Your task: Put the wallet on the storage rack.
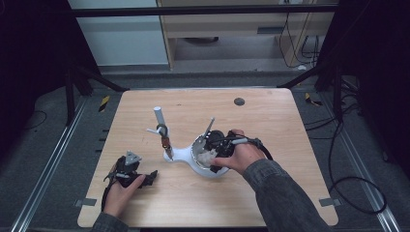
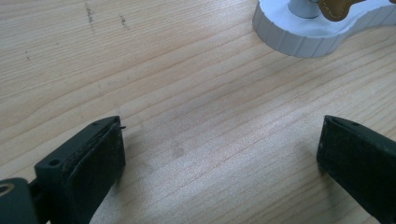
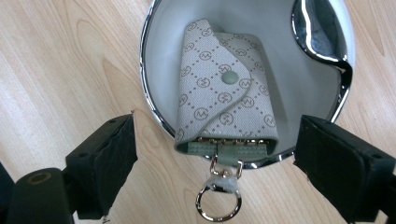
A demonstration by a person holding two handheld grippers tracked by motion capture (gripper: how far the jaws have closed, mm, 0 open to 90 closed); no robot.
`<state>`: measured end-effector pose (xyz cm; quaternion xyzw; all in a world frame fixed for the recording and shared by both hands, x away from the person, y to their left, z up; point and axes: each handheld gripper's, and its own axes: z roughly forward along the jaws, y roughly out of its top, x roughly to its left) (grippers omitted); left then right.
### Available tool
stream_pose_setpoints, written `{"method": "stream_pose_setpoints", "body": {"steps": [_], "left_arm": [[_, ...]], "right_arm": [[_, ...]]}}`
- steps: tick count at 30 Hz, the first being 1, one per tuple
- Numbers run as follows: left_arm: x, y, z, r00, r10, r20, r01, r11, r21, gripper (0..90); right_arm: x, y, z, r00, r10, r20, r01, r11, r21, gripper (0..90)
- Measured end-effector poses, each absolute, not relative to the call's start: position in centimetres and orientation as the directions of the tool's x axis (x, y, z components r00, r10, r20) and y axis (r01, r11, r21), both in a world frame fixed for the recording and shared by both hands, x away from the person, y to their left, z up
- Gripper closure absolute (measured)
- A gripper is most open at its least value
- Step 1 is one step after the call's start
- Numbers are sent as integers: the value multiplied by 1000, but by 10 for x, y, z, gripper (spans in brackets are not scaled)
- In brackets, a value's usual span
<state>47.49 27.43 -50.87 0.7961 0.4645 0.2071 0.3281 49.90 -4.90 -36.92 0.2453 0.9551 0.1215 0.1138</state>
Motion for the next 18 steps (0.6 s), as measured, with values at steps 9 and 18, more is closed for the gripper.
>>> {"method": "stream_pose_setpoints", "body": {"steps": [9,18], "left_arm": [[475,274,-509,481,876,23,605,-352,714,0],[475,274,-509,482,876,24,606,-354,712,0]], "right_arm": [[492,-65,-362,-842,515,-161,439,827,352,92],[488,-86,-359,-819,550,-163,443,787,429,61]]}}
